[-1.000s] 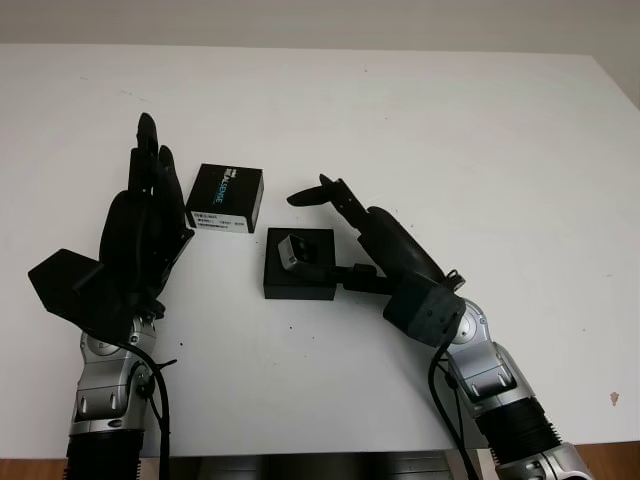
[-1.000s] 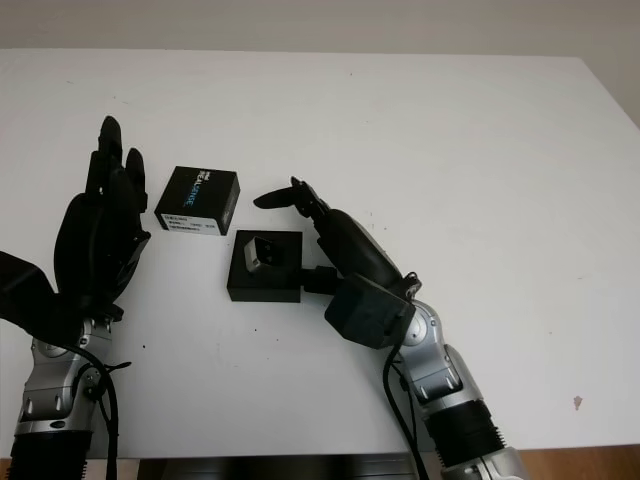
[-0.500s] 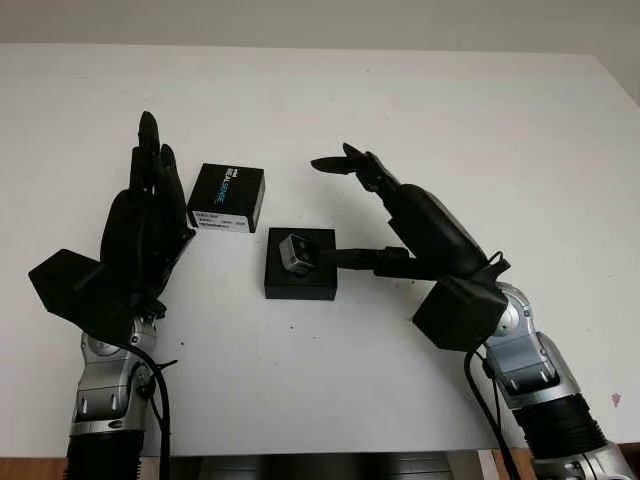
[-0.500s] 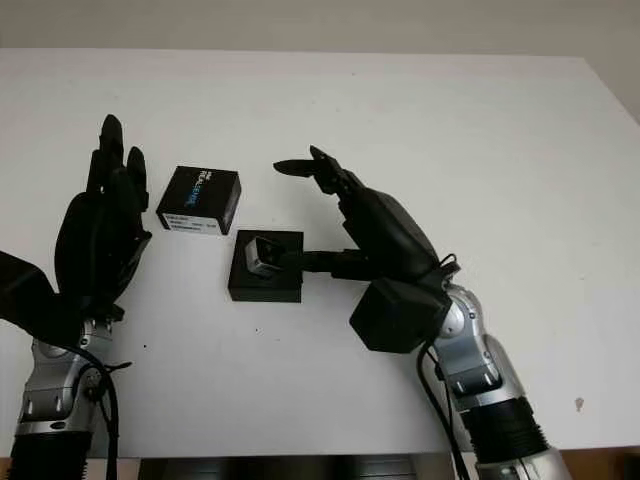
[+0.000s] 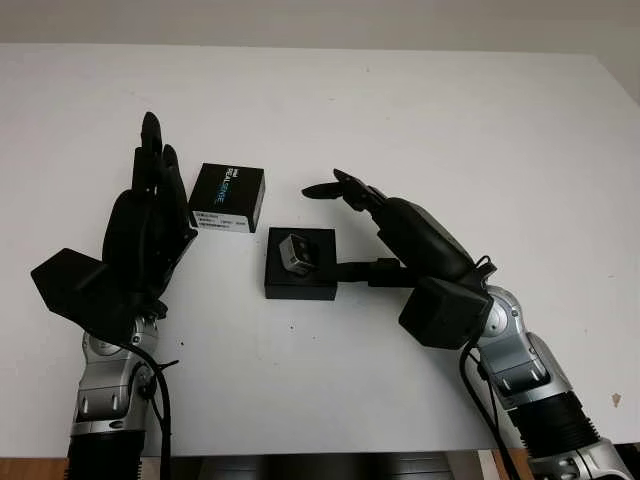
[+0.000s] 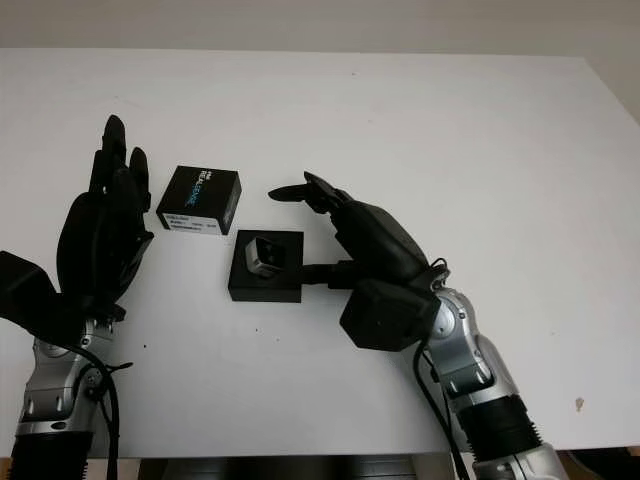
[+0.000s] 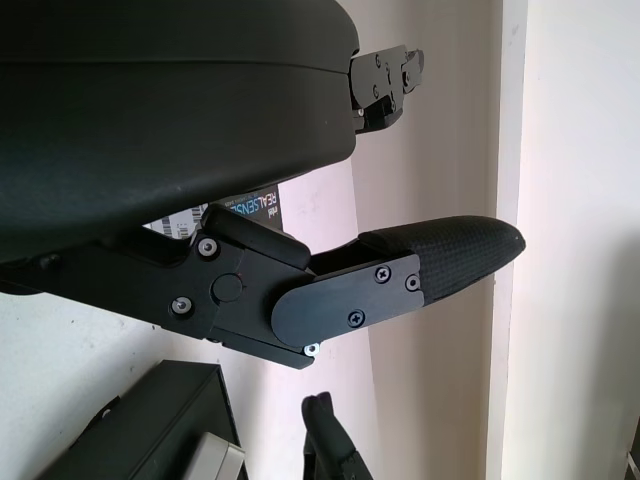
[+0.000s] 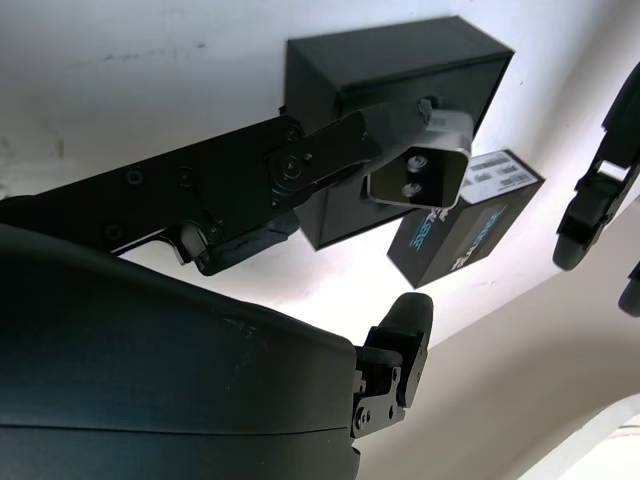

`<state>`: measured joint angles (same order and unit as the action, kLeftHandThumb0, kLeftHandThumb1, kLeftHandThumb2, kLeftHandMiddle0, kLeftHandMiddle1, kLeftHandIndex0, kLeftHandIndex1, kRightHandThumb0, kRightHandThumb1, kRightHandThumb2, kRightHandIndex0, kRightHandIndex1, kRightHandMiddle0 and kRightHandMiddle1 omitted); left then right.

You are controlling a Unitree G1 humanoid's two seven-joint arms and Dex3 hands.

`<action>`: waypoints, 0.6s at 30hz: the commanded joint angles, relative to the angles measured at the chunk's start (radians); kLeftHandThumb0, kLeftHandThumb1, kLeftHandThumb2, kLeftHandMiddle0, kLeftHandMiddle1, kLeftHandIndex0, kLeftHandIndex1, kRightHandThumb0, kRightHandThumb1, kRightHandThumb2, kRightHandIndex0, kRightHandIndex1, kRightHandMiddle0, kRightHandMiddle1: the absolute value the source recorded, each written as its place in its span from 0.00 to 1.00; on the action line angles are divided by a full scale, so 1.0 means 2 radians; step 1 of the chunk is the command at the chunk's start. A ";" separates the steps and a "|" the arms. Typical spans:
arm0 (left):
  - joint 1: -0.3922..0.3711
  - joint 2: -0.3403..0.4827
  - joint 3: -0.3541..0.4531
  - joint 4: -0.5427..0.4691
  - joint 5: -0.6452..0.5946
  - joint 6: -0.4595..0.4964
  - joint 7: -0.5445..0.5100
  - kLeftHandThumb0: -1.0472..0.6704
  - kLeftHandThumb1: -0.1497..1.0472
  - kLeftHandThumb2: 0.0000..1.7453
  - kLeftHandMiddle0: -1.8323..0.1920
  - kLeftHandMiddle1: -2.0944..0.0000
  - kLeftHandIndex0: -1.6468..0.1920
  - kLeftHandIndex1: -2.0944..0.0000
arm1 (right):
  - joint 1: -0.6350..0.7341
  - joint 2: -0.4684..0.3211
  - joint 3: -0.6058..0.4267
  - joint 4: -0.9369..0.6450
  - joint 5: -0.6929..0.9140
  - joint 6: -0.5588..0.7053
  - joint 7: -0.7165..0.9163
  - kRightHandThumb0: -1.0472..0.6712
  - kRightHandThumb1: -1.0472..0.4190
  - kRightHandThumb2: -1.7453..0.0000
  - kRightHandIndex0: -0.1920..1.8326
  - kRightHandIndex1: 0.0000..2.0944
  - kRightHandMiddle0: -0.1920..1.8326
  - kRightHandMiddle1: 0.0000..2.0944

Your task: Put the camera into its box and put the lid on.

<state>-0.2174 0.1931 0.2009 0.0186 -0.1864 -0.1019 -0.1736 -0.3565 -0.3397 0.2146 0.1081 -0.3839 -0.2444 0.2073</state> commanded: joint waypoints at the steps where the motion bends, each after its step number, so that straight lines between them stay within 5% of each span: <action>1: 0.007 0.002 -0.001 -0.005 0.001 -0.001 -0.002 0.16 1.00 0.40 1.00 1.00 1.00 1.00 | -0.004 0.005 0.004 0.002 -0.001 0.005 0.002 0.25 0.10 0.97 0.13 0.03 0.11 0.38; 18: 0.005 0.002 0.000 0.002 0.002 -0.005 -0.005 0.16 1.00 0.41 1.00 1.00 1.00 1.00 | 0.001 0.033 0.015 0.029 0.000 -0.005 -0.017 0.27 0.10 0.97 0.15 0.04 0.07 0.56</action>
<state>-0.2174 0.1932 0.2010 0.0196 -0.1821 -0.1025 -0.1799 -0.3576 -0.2779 0.2436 0.1607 -0.3830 -0.2402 0.1801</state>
